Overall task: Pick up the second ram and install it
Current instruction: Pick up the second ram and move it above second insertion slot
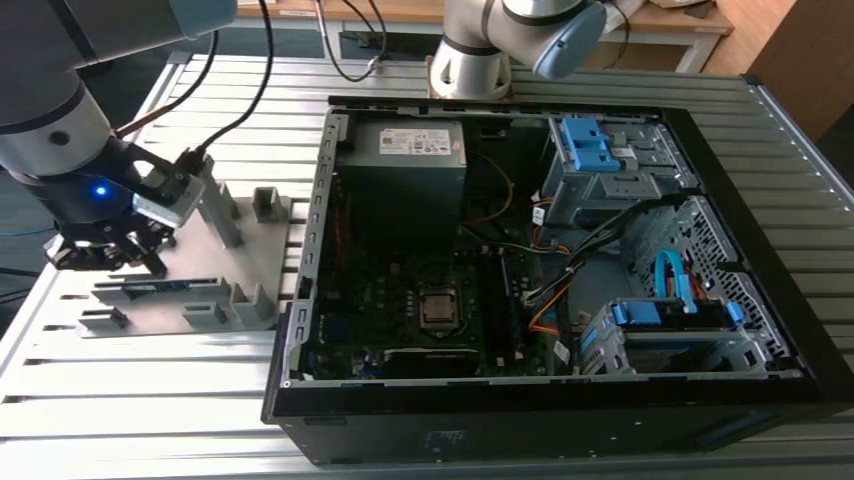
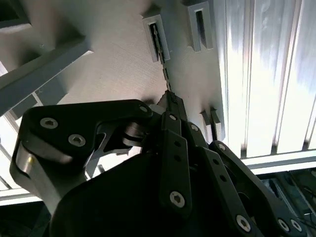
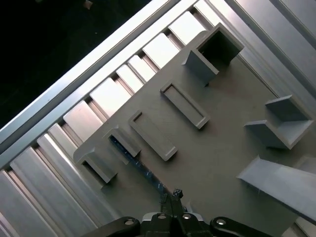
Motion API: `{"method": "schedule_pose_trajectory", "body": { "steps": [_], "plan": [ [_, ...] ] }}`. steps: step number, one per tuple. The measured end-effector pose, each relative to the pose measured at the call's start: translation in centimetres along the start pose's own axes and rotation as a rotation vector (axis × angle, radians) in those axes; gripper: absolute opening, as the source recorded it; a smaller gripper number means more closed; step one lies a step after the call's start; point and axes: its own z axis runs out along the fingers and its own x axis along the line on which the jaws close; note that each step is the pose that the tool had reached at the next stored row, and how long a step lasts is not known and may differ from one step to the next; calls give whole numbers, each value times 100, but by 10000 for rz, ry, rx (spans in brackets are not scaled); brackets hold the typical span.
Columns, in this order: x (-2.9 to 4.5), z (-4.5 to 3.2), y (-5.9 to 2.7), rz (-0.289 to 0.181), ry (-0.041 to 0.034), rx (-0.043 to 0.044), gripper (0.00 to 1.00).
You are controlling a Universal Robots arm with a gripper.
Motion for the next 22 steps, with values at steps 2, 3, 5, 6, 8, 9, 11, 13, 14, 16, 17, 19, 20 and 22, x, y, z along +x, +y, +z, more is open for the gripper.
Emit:
{"method": "schedule_pose_trajectory", "body": {
  "steps": [2, 3, 5, 6, 8, 9, 11, 13, 14, 16, 17, 19, 20, 22],
  "plan": [
    [0, 0, 0, -212, 10, 0, 10],
    [0, 0, 1, -317, 13, 0, 10],
    [0, 0, 0, -535, 23, 0, 10],
    [0, 0, 0, -650, 28, 1, 10],
    [0, 0, 0, -902, 38, 1, 10],
    [0, 0, 0, -1019, 43, 1, 10],
    [0, 0, 1, -1255, 53, 1, 10],
    [0, 0, 1, -1491, 63, 1, 10],
    [0, 0, 0, -1606, 68, 1, 10],
    [0, 0, 1, -1842, 78, 2, 10],
    [0, 0, 0, -1950, 83, 2, 10],
    [0, 0, 0, -2167, 92, 1, 10],
    [0, 0, 1, -2274, 97, 2, 10],
    [0, 0, 0, -2497, 107, 2, 10]
  ]
}}
